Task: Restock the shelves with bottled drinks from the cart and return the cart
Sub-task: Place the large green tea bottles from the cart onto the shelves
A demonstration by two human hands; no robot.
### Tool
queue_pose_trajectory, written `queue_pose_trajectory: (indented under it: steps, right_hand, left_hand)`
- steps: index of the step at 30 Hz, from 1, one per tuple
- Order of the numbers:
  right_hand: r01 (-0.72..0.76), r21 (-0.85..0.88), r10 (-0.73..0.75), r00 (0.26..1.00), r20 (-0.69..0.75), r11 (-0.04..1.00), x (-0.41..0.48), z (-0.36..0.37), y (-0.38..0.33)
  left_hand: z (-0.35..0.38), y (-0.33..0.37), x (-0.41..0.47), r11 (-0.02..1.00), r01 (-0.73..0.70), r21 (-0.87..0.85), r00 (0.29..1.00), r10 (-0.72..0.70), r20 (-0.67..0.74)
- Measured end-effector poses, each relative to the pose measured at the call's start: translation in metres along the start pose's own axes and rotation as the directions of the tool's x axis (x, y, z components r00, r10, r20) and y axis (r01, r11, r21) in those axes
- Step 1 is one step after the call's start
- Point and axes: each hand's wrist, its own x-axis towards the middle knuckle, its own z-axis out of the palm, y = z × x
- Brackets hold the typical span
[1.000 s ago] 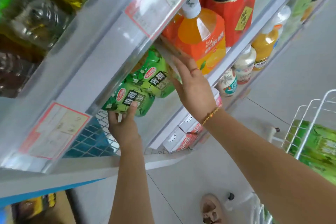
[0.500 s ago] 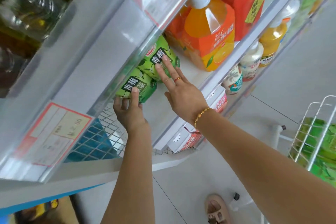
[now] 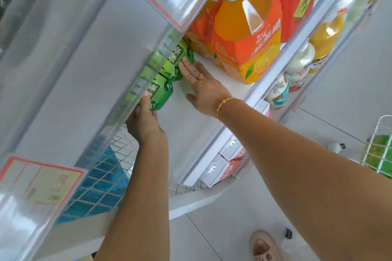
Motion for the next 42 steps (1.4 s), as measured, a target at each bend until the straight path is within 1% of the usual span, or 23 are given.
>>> queue_pose_trajectory:
  steps: [3,7,9,11,13,16,18,19,21,23,26,27,28,30,32,33,35,36,38,39,40,41,42]
  right_hand:
    - [-0.033,-0.029,0.034,0.998,0.046,0.999,0.002,-0.002,-0.002]
    - [-0.103,0.088,0.097,0.993,0.063,0.991,-0.009,-0.011,-0.010]
    - [-0.106,0.127,0.115,0.991,-0.065,0.986,-0.027,-0.021,-0.018]
    - [-0.086,0.131,0.119,0.955,-0.273,0.988,-0.056,-0.037,-0.026]
    - [-0.070,0.168,0.137,0.894,-0.427,0.983,-0.095,-0.055,-0.029]
    - [-0.160,0.227,0.255,0.833,-0.491,0.961,-0.164,-0.088,-0.013]
    - [-0.276,0.253,0.368,0.794,-0.483,0.927,-0.214,-0.110,0.011]
    - [-0.344,0.261,0.431,0.763,-0.482,0.902,-0.240,-0.120,0.024]
    - [-0.503,0.273,0.569,0.670,-0.476,0.820,-0.293,-0.133,0.052]
    - [-0.679,0.301,0.734,0.542,-0.408,0.669,-0.346,-0.140,0.078]
    - [-0.860,0.302,0.911,0.381,-0.156,0.411,-0.413,-0.132,0.108]
    - [-0.894,0.278,0.935,0.350,-0.054,0.351,-0.429,-0.126,0.114]
    - [-0.920,0.249,0.948,0.318,0.027,0.302,-0.443,-0.118,0.118]
    - [-0.944,0.248,0.967,0.244,0.077,0.218,-0.463,-0.098,0.118]
    - [-0.942,0.260,0.972,0.231,0.047,0.211,-0.477,-0.074,0.116]
    - [-0.945,0.253,0.968,0.236,0.081,0.209,-0.481,-0.063,0.113]
    - [-0.946,0.290,0.958,0.205,0.202,0.142,-0.483,-0.047,0.108]
    - [-0.952,0.272,0.950,0.207,0.234,0.141,-0.485,-0.041,0.107]
    - [-0.953,0.214,0.906,0.276,0.322,0.214,-0.497,-0.038,0.114]
    - [-0.947,0.292,0.914,0.230,0.334,0.132,-0.504,-0.034,0.116]
    - [-0.875,0.477,0.898,0.139,0.416,-0.086,-0.511,-0.029,0.121]
    - [-0.681,0.617,0.823,0.036,0.567,-0.395,-0.513,-0.026,0.127]
    - [-0.325,0.735,0.765,0.052,0.642,-0.595,-0.516,-0.020,0.128]
  left_hand:
    - [0.001,0.004,-0.003,1.000,0.002,0.000,1.000,-0.002,0.001]
    - [-0.005,0.008,-0.021,0.992,-0.006,0.130,1.000,0.003,0.025]
    - [-0.012,0.005,-0.047,0.984,0.005,0.179,0.996,-0.020,0.085]
    - [-0.017,0.000,-0.084,0.973,0.010,0.231,0.976,-0.060,0.208]
    - [-0.019,-0.004,-0.126,0.926,-0.094,0.365,0.928,-0.051,0.369]
    - [-0.014,-0.006,-0.192,0.825,-0.312,0.471,0.792,-0.048,0.609]
    - [-0.006,-0.008,-0.235,0.800,-0.404,0.444,0.672,-0.069,0.737]
    - [-0.002,-0.010,-0.255,0.804,-0.417,0.425,0.609,-0.099,0.787]
    - [0.007,-0.024,-0.290,0.819,-0.408,0.403,0.462,-0.196,0.865]
    - [0.016,-0.048,-0.320,0.780,-0.486,0.395,0.315,-0.266,0.911]
    - [0.028,-0.085,-0.357,0.635,-0.668,0.389,0.102,-0.439,0.893]
    - [0.032,-0.098,-0.365,0.564,-0.735,0.377,0.050,-0.510,0.859]
    - [0.036,-0.112,-0.371,0.487,-0.795,0.362,0.022,-0.574,0.819]
    - [0.044,-0.136,-0.378,0.325,-0.896,0.303,0.014,-0.661,0.750]
    - [0.054,-0.155,-0.383,0.196,-0.965,0.173,-0.019,-0.711,0.703]
    - [0.060,-0.162,-0.385,0.164,-0.978,0.132,-0.031,-0.731,0.682]
    - [0.076,-0.171,-0.388,0.123,-0.981,0.150,-0.006,-0.792,0.610]
    - [0.083,-0.175,-0.389,0.095,-0.981,0.170,0.016,-0.830,0.558]
    - [0.094,-0.183,-0.390,0.017,-0.987,0.159,0.056,-0.894,0.445]
    - [0.097,-0.187,-0.389,-0.028,-0.991,0.134,0.079,-0.914,0.399]
    - [0.098,-0.190,-0.389,-0.064,-0.992,0.106,0.100,-0.923,0.373]
    - [0.099,-0.193,-0.389,-0.093,-0.992,0.083,0.117,-0.927,0.358]
    - [0.099,-0.194,-0.389,-0.114,-0.992,0.061,0.128,-0.927,0.352]
